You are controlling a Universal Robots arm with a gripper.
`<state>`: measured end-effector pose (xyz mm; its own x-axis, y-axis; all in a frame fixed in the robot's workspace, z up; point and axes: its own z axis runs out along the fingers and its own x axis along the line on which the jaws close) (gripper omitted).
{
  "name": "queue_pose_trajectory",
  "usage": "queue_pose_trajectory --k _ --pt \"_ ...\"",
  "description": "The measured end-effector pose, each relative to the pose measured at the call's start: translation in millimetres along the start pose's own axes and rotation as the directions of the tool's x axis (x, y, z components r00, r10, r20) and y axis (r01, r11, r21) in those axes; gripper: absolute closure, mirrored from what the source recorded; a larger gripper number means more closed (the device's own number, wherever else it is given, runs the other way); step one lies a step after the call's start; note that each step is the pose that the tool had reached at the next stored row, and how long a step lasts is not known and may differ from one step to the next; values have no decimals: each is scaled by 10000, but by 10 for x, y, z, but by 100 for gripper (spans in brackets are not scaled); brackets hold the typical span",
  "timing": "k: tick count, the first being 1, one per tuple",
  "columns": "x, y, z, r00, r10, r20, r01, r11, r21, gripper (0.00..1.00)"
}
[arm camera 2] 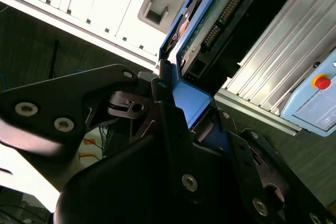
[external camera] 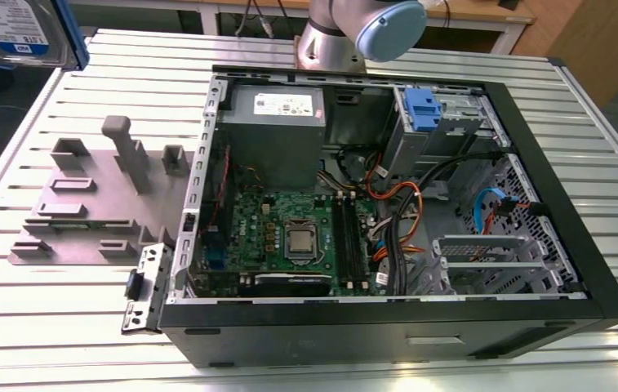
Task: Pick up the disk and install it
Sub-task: 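Pick up the disk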
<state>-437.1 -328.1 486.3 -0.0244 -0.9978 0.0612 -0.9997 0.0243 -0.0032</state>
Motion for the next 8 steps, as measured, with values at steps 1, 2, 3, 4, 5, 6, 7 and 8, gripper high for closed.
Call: queue_pose_trajectory --k 1,2,3,4,5,6,7,8 --pt "0 0 -3 10000 0 -2 0 10000 0 64" --pt "0 0 -6 10000 0 -3 0 10000 1 64" --pt "1 0 -9 10000 0 -5 0 10000 0 64" --pt "1 0 -12 10000 0 -6 0 10000 1 64" --pt "1 0 -15 10000 0 -8 0 10000 0 64" --pt "1 0 -19 10000 0 -9 0 10000 0 64" --pt "1 0 -22 10000 0 -10 0 10000 1 64" --pt "0 -5 -23 10000 0 -11 0 10000 0 64"
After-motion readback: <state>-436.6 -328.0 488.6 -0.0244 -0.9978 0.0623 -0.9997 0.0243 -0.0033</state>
